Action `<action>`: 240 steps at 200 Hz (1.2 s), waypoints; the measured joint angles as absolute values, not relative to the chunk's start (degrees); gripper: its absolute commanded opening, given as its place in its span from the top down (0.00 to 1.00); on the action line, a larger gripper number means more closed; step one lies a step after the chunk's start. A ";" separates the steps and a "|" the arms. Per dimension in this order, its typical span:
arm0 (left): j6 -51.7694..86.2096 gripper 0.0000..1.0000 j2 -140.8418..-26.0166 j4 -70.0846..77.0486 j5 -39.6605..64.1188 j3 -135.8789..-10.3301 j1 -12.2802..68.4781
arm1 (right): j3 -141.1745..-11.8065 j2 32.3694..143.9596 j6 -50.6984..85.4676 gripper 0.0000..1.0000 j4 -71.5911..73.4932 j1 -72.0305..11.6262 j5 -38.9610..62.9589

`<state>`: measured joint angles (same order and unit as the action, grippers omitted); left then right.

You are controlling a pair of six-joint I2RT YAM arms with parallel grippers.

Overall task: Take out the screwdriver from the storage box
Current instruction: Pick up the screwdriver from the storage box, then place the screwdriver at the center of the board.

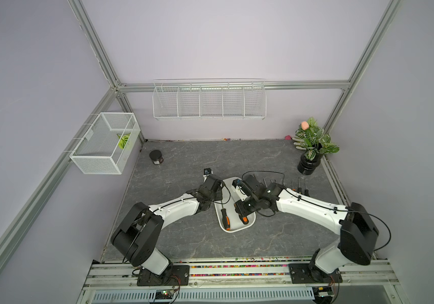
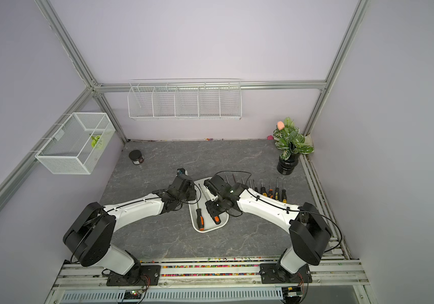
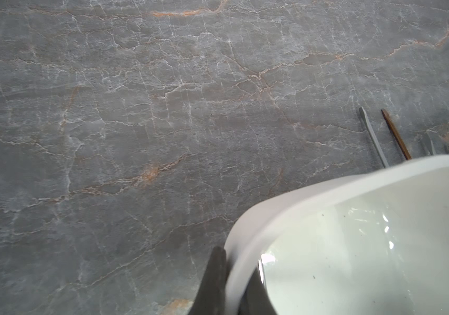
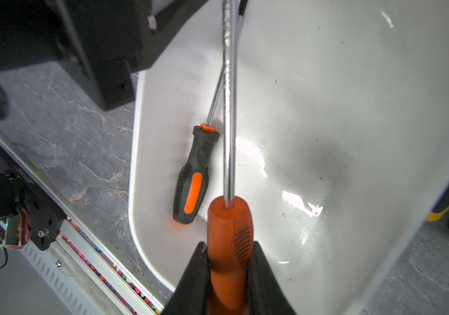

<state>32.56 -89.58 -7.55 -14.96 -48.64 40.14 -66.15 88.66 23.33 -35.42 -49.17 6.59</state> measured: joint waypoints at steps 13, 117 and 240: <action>32.56 1.00 -89.58 -7.55 -14.94 -48.64 40.14 | -65.93 86.46 23.31 1.00 -36.21 -48.16 6.79; 32.53 1.00 -89.69 -7.46 -14.92 -48.64 40.14 | -59.27 72.29 16.67 1.00 -45.82 -23.16 5.87; 31.81 1.00 -89.95 -6.70 -13.58 -48.64 40.14 | -61.58 85.38 8.71 1.00 -44.03 6.31 2.66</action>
